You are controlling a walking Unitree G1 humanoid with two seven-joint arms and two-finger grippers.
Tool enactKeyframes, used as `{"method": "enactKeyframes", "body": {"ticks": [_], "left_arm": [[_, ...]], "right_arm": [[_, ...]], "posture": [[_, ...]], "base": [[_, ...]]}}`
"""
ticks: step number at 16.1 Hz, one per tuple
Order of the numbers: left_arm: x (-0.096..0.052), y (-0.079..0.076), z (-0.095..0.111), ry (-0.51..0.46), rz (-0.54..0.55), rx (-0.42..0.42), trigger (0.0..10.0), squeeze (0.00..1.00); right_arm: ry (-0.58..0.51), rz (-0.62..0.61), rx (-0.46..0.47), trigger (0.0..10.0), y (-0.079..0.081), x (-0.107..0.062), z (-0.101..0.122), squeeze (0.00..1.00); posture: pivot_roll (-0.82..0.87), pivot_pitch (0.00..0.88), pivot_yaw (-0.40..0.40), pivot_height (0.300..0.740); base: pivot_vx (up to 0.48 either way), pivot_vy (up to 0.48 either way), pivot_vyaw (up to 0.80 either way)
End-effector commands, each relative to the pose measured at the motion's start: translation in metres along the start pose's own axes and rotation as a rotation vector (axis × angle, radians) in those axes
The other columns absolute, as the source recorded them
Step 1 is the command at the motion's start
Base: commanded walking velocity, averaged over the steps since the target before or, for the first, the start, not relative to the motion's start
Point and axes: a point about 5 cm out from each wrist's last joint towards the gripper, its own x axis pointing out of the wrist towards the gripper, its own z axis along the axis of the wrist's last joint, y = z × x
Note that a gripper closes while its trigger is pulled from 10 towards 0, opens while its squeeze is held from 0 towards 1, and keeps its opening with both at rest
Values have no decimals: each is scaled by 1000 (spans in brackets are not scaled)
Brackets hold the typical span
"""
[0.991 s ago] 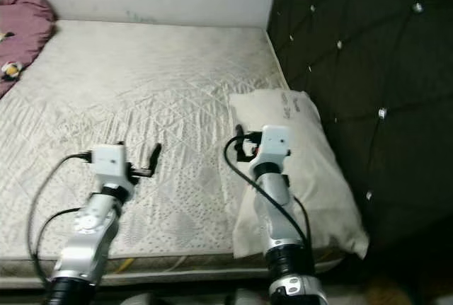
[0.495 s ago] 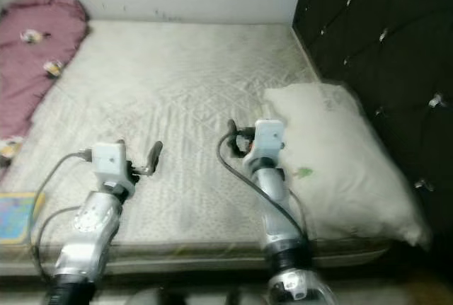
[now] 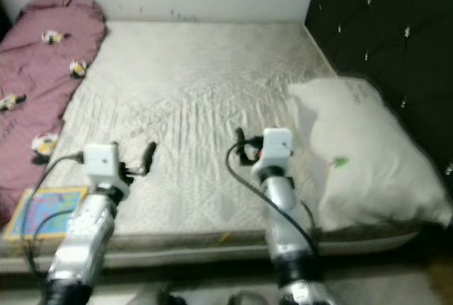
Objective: Clean up the room
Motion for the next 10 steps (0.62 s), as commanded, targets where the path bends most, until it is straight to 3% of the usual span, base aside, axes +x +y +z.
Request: {"method": "enactKeyframes", "body": {"ticks": [1,10], "left_arm": [[0,1,1,5,3,22,10000,0],[1,2,3,5,47,7,10000,0]], "right_arm": [[6,-6,3,10000,0,1,1,0],[16,9,4,10000,5,3,3,0]], "posture": [[-13,13,-11,740],[-12,33,-24,740]], "base": [[0,472,0],[0,477,0]]}}
